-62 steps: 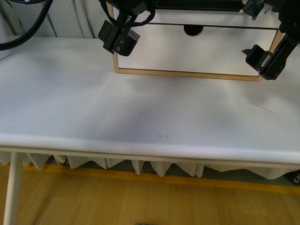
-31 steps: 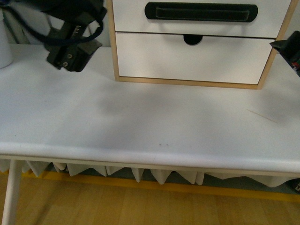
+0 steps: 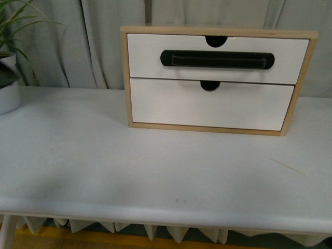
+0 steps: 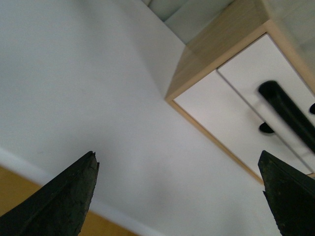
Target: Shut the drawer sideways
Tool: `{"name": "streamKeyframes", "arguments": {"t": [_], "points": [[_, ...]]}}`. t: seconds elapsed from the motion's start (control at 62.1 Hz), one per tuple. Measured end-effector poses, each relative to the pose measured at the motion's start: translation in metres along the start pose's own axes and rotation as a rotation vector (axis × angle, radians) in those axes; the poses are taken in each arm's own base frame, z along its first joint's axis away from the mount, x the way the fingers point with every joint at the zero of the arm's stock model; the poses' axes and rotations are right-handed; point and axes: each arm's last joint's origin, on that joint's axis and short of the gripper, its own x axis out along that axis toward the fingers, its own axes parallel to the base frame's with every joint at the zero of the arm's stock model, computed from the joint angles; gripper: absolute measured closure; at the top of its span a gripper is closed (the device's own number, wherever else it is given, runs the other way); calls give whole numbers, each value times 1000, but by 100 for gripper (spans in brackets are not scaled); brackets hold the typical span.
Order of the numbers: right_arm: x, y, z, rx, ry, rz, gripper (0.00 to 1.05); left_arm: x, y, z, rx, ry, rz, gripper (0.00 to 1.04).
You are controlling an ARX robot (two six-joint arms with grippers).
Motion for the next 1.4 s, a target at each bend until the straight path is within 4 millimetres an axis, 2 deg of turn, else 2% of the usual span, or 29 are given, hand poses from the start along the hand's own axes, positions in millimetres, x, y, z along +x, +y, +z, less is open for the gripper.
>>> {"name": "streamKeyframes", "arguments": {"t": [0.241,0.467,0.515,0.595,0.708,0.805,0.853,0.933,0.982,1.175,1.4], "points": [[-51,10,-22,107,29,-66,9,-42,37,-9,132,-55,114,6],[-58,9,-23,164,4,-96,9,-47,42,-9,160,-73,125,6],[-58,9,-24,181,-9,-92,10,-46,44,-10,204,-93,40,12],[-60,10,-31,351,-136,-76,23,-46,53,-14,327,-188,-111,26],[-61,13,-39,533,-176,-82,44,-49,61,-12,511,-261,-136,46],[-59,19,-47,586,-167,-71,64,-49,71,-16,585,-261,-124,67],[-58,21,-51,601,-167,-70,78,-50,76,-18,601,-263,-124,80],[-57,24,-54,609,-171,-71,96,-52,81,-19,611,-268,-119,100],[-57,25,-56,609,-171,-71,104,-52,85,-19,617,-260,-142,101],[-56,29,-61,614,-172,-70,103,-54,96,-18,621,-271,-115,101],[-55,33,-67,614,-180,-73,103,-58,105,-30,623,-253,-107,101]]}}
